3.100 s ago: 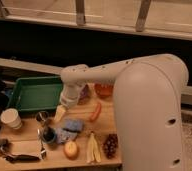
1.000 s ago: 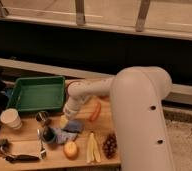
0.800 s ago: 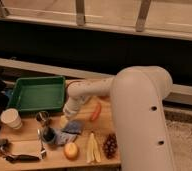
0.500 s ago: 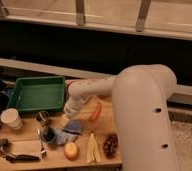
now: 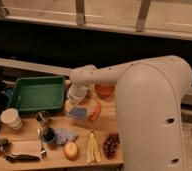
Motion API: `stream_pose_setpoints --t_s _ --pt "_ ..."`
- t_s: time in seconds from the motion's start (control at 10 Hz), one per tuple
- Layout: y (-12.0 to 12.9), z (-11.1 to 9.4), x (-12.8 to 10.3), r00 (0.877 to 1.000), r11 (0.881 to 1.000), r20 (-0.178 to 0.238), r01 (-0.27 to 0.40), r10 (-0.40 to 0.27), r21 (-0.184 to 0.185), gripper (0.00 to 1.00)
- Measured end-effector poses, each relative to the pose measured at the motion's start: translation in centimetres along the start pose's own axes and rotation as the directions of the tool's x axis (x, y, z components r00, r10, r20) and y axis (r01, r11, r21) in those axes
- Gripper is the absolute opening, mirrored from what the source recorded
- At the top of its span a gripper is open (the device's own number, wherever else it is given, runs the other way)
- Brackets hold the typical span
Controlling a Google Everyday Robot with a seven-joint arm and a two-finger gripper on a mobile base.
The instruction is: Wipe purple bowl with sponge
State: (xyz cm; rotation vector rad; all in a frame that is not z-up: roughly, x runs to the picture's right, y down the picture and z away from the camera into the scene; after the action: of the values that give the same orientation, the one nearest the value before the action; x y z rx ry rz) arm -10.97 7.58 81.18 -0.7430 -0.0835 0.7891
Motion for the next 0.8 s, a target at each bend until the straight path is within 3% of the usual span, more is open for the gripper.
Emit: stream_pose_setpoints --t_s 0.2,0.4,0.6,0.8 --pt "-3.3 -2.6 -1.1 0.998 0.996 0.027 -0.051 0.049 0.073 0.0" --pt "-6.3 -5.7 -2.7 0.986 0.98 0.092 -0.153 0.142 0.124 0.0" --pt "-7.8 -8.4 -3.0 0.961 0.958 0.148 -0.254 0.234 0.136 0.0" --pt "-7.7 -8.5 -3.2 0.959 0.956 0.153 -0.259 0.239 0.134 0.0"
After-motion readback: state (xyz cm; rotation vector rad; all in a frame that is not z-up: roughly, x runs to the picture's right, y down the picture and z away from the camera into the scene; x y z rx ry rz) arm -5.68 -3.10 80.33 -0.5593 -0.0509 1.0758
